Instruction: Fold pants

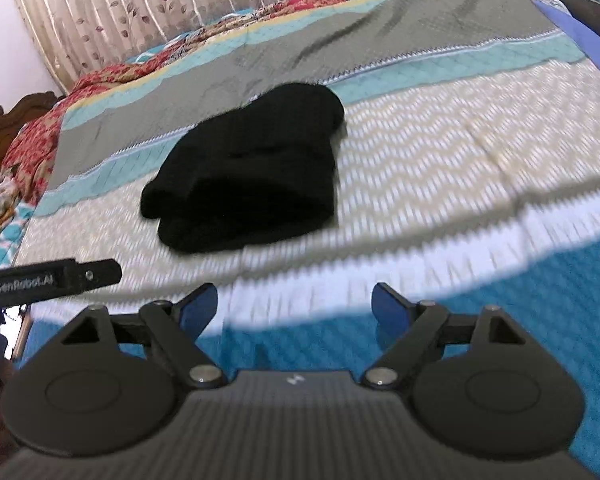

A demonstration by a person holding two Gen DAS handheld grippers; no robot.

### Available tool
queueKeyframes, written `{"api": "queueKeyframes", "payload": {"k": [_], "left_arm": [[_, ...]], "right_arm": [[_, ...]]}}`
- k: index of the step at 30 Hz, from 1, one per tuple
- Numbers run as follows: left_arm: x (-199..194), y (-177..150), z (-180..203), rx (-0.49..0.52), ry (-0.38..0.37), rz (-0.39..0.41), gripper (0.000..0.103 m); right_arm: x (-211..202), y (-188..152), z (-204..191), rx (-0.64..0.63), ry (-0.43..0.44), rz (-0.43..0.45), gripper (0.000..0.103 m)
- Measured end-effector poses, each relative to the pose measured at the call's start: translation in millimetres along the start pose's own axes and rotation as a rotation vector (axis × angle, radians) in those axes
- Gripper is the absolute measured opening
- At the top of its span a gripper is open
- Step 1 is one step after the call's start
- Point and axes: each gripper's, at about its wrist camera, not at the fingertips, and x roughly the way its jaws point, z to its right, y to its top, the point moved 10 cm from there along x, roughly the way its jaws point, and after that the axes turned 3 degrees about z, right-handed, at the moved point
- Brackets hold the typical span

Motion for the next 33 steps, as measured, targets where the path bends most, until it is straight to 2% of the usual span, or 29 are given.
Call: {"api": "queueKeyframes", "payload": {"k": [8, 14, 22, 33], "left_arm": [[-47, -36, 8, 0.015, 0.012, 0.005, 0.102], [-67, -56, 7, 0.006, 0.026, -0.005, 0.103], [-80, -66, 1, 0.001, 0.046, 0.006, 0.103], [-90, -66, 6, 0.013, 0.04, 0.057, 0.103]], "right_arm": [[-46, -37, -14, 0.006, 0.039, -0.01, 0.086], [-66, -55, -30, -0.007, 0.079, -0.01, 0.088], [-80, -70, -44, -0.012, 0.096, -0.027, 0.092], [-86, -72, -46, 0.0, 0.051, -0.007, 0.097]]}}
